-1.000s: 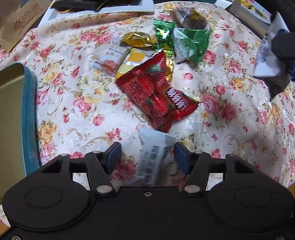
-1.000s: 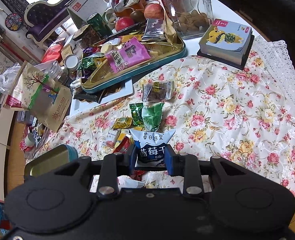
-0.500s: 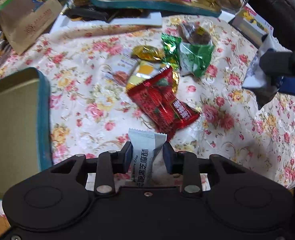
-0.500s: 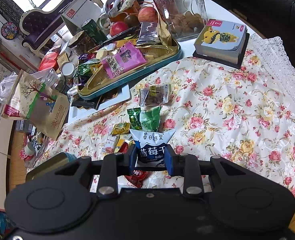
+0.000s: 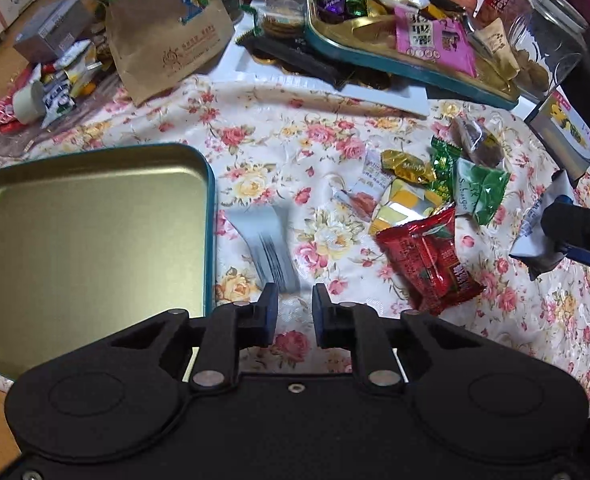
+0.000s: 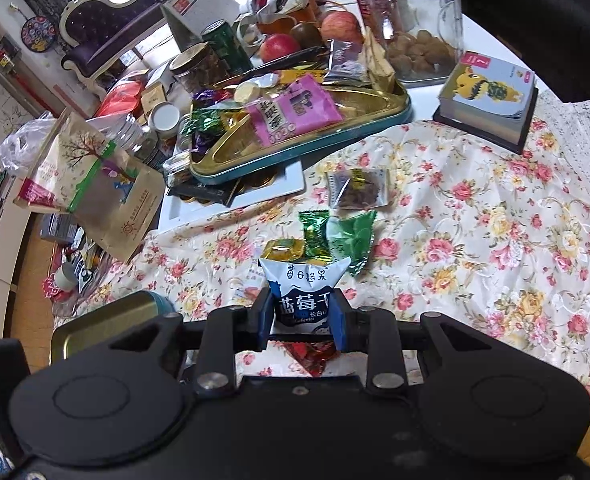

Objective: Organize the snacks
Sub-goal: 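Close the left gripper on the white sesame crisp packet and lift it, then carry the white packet over the gold tray and open the left gripper while the right carries its packet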

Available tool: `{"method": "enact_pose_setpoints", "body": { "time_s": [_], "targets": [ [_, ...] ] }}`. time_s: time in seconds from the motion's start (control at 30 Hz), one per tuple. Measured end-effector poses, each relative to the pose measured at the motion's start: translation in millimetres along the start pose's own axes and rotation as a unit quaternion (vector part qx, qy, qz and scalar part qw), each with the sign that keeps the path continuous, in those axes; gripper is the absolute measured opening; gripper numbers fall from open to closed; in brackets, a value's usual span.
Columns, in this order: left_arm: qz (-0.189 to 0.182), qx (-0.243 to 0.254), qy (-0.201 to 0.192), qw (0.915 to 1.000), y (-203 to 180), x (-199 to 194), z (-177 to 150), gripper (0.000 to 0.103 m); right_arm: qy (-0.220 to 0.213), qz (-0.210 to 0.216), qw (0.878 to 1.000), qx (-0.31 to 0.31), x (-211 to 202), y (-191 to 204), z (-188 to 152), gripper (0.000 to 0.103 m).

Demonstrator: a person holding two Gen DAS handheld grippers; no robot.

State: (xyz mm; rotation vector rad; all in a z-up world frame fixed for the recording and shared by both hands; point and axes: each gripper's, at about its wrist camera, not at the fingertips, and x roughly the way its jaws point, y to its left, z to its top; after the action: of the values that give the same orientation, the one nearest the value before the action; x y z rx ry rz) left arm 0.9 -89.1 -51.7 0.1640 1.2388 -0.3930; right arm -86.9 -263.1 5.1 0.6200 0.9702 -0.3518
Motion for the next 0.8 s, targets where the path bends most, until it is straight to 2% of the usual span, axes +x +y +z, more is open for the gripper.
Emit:
{"method": "enact_pose_setpoints", "body": {
  "time_s": [0.07,0.13,0.23,0.27,0.37,0.47,0.53,0.8],
  "targets": [
    [-0.004,-0.01,0.012,0.9999,1.4,9.6,1.4,0.024,0.002,-0.002,1.0,-0.005,2.4,3.8,-1.9,0.032],
    [0.006,-0.012,0.007,0.9999,-0.9,13.8,4.3,0.024,0.003,-0.001,1.0,-0.007,3.4,4.9,-3.2,0.032],
    [0.019,-0.014,-0.019,0.9995,-3.5,11.6,12.9,0.029,0.002,0.001,1.0,-0.004,2.3,2.3,-2.3,0.032],
    [0.016,-0.02,-0.027,0.9993,-2.0,9.1,17.6,0.033,0.0,0.0,1.0,-0.003,1.3,0.6,-1.4,0.032],
    [-0.002,-0.056,-0.039,0.9977,6.0,3.9,31.4,0.035,-0.008,0.001,1.0,0.006,-4.3,-6.7,2.3,0.032],
    [0.003,-0.076,-0.054,0.9957,9.1,3.9,41.5,0.049,-0.017,0.006,1.0,0.012,-10.2,-12.9,5.9,0.032],
    [0.018,-0.077,-0.065,0.9947,8.7,6.2,43.4,0.051,-0.023,0.008,1.0,0.012,-14.0,-16.0,6.9,0.031],
    [0.053,-0.091,-0.035,0.9939,5.8,37.8,43.9,0.051,-0.031,0.015,0.999,0.006,-20.7,-19.2,8.3,0.031]
  ]
}}
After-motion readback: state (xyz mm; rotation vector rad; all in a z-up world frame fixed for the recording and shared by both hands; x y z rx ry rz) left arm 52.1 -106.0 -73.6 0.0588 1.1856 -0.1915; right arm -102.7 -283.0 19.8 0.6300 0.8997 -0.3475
